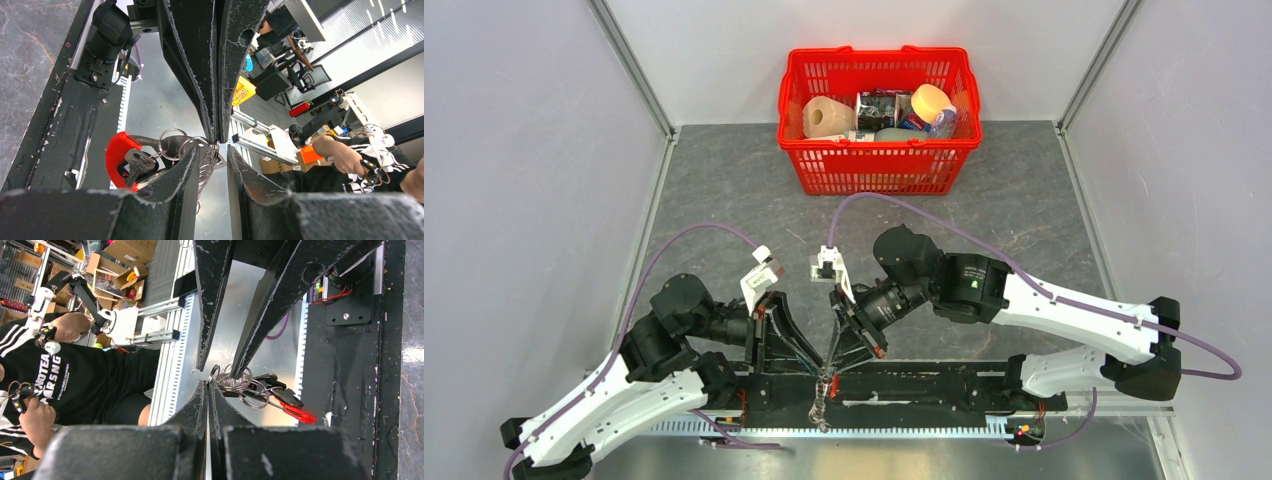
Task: Put the keys on the keyring
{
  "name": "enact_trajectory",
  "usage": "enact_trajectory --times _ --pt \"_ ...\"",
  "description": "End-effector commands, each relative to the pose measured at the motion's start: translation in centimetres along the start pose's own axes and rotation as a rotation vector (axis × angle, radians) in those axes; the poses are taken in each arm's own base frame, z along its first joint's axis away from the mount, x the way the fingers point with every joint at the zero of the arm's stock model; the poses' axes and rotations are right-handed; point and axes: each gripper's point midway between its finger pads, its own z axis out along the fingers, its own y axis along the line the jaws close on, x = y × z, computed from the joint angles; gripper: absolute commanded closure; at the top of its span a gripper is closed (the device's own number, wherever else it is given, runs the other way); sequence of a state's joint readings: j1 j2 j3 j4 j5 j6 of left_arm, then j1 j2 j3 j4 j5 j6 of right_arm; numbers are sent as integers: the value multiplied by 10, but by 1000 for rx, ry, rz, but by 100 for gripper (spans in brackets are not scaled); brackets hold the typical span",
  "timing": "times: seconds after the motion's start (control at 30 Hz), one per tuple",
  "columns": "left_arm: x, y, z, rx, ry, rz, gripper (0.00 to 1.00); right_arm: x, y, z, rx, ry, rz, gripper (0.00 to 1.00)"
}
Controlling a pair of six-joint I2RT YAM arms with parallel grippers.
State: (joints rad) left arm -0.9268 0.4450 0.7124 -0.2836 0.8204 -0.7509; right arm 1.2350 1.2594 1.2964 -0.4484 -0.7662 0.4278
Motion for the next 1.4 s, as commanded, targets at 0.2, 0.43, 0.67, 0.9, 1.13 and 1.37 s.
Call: enact_trajectory --times 0.2,0.43,0.67,0.9,1.13,1.37 --pt "-1 0 0 2 -6 9 72 -9 2 5 -17 -30 -34 100" --pt "-1 4 1 -8 -6 4 78 -10 1 4 -5 -38 -38 100" --pt "1 6 2 -9 2 -4 80 -11 1 3 -2 -46 -43 100" --pt "1 6 2 -11 -2 0 91 -12 2 2 -6 -46 -45 100" --pt "-6 2 -2 -16 -40 38 98 -8 0 3 -2 -39 -38 100" --pt "-23 -10 -14 -40 -163 127 98 -19 12 -14 27 -132 -60 62"
